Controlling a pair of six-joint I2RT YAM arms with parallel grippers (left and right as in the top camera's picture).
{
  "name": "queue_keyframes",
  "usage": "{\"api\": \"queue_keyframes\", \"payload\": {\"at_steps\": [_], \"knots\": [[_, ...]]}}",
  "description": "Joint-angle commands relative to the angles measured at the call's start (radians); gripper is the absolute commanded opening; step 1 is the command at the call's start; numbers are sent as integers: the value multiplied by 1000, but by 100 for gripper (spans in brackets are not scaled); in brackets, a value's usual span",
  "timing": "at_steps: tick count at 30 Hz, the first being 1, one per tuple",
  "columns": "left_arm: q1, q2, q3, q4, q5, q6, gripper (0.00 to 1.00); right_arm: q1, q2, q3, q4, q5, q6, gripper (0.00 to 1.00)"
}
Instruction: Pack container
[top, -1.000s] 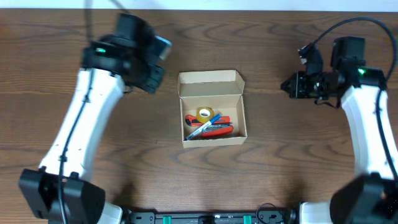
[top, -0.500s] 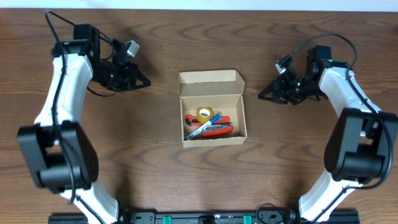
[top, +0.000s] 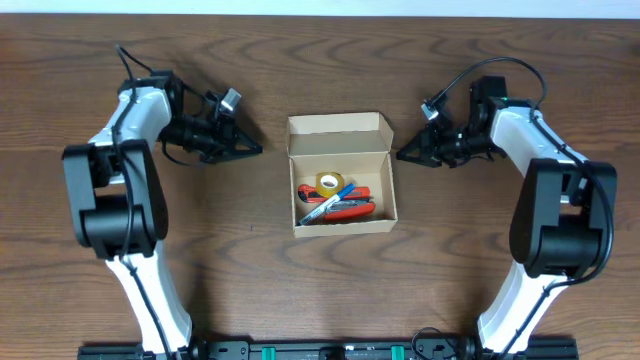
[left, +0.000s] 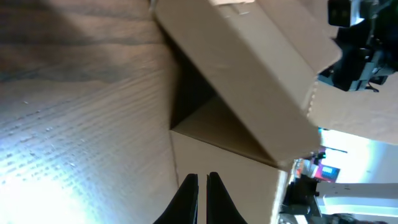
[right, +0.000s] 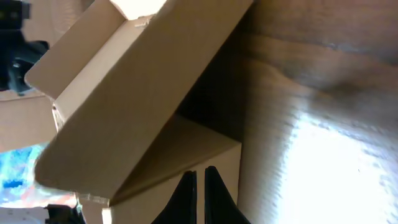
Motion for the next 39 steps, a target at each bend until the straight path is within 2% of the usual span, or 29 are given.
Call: {"api": "queue_keyframes", "payload": {"at_steps": [1,12,29,39], "knots": [[0,58,-7,-4,56,51,6,22,21,1,28,-30,43,1],[-14,109,-7,47,116,45,6,31,106,1,142,-82,106,1],[-58,118,-7,282,118,-210,6,36,163,1,314,-113,242,1],[-71,124,-7,357,143,-302,6,37,202,1,368,-157,249,1]]}}
